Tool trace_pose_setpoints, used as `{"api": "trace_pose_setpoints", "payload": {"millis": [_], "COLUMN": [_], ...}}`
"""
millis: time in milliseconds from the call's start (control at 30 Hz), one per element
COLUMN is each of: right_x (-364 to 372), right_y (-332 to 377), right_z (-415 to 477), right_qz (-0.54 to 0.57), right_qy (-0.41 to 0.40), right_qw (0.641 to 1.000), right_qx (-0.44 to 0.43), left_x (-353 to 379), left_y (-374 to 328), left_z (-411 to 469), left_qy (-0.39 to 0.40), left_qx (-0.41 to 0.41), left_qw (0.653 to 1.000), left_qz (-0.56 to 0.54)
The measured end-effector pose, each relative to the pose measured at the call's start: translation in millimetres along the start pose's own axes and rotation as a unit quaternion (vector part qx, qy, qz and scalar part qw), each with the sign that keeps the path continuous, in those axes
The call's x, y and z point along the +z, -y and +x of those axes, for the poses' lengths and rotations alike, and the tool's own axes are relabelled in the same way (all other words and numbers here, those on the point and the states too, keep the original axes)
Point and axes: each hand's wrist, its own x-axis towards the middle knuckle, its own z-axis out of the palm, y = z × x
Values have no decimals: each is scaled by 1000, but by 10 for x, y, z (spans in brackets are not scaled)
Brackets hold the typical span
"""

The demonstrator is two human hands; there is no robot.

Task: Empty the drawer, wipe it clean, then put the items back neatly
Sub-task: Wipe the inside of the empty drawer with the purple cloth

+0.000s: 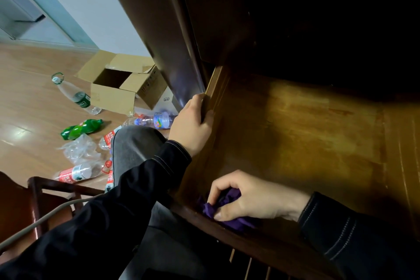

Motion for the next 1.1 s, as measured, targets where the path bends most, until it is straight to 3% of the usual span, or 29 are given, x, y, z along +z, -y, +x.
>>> {"api": "trace_pose_setpoints", "payload": {"millis": [133, 333, 467, 533, 600, 667, 800, 967, 1100], "right_x": [75, -82, -229, -352, -469, -489, -306, -67, -166], "right_y": [-75, -21, -147, -205, -253, -308, -416, -434, -348], "right_z": [91, -200, -351, -361, -371, -366, -272, -165, -250], "right_qz": [-118, -35, -46, -50, -39, -25, -83, -141, -18], "right_qy": [-25, 19, 4, -61, -108, -113, -57, -6, 30], "right_qw": [989, 999, 995, 992, 987, 986, 987, 980, 993], "right_qx": [86, 29, 83, 97, 110, 117, 126, 139, 110], "left_x": [-12, -37, -68, -25, 98, 265, 501, 552, 566], "left_y": [-2, -45, -215, -344, -468, -550, -472, -367, -363], "left_z": [5, -21, -49, -1, 60, 126, 212, 222, 238], "left_qy": [-6, -9, -67, -23, 90, 192, 309, 350, 346], "left_qx": [6, 28, 173, 288, 343, 328, 268, 231, 223], "left_qw": [1000, 999, 970, 945, 921, 902, 873, 869, 875], "left_qz": [7, 28, 155, 157, 159, 203, 265, 261, 256]}}
